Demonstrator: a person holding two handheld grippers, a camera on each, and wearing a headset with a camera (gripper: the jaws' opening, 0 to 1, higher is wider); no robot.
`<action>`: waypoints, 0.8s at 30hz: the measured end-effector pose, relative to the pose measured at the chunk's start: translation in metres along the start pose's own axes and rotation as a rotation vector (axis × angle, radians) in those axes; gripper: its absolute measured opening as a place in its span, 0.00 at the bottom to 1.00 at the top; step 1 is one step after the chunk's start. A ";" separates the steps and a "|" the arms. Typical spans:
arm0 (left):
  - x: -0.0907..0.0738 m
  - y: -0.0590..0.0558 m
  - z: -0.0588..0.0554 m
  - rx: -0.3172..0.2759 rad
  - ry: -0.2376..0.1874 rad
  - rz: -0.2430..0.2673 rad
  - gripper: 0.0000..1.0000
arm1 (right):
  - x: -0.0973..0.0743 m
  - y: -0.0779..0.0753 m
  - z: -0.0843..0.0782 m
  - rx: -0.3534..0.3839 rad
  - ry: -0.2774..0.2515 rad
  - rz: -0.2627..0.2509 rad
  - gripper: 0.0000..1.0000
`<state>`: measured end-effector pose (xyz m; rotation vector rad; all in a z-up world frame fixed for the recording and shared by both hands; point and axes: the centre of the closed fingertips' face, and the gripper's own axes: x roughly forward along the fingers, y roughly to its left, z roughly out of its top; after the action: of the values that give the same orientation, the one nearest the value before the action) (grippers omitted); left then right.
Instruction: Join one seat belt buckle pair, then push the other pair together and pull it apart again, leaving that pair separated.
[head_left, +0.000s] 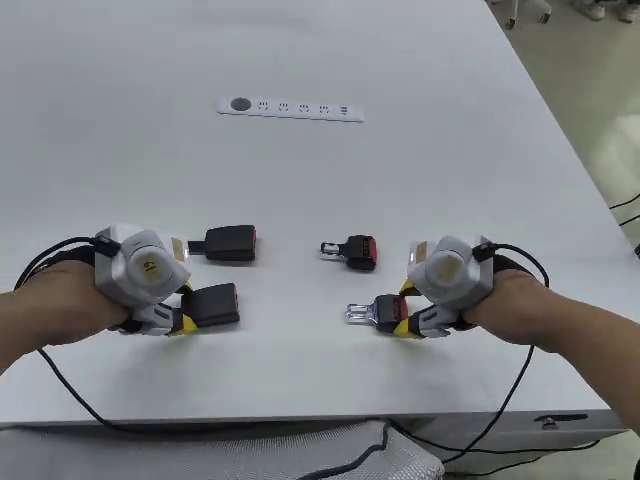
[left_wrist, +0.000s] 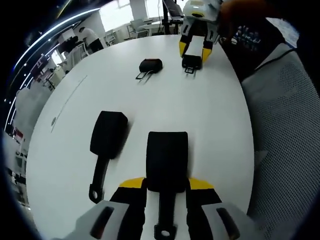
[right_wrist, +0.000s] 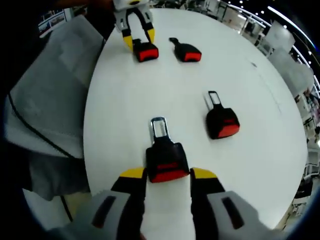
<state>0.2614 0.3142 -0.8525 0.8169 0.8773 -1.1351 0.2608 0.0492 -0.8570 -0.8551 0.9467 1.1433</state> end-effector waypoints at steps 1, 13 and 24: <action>0.002 0.004 0.000 0.011 0.000 -0.006 0.32 | 0.000 0.000 0.000 -0.011 0.006 0.004 0.36; 0.005 -0.002 0.002 0.122 0.079 -0.077 0.32 | 0.008 -0.002 -0.002 -0.068 0.044 0.049 0.33; 0.008 -0.003 -0.001 0.148 0.110 -0.099 0.32 | 0.010 -0.001 -0.001 -0.120 0.046 0.076 0.33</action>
<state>0.2602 0.3112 -0.8607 0.9734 0.9416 -1.2628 0.2633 0.0517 -0.8665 -0.9523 0.9627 1.2599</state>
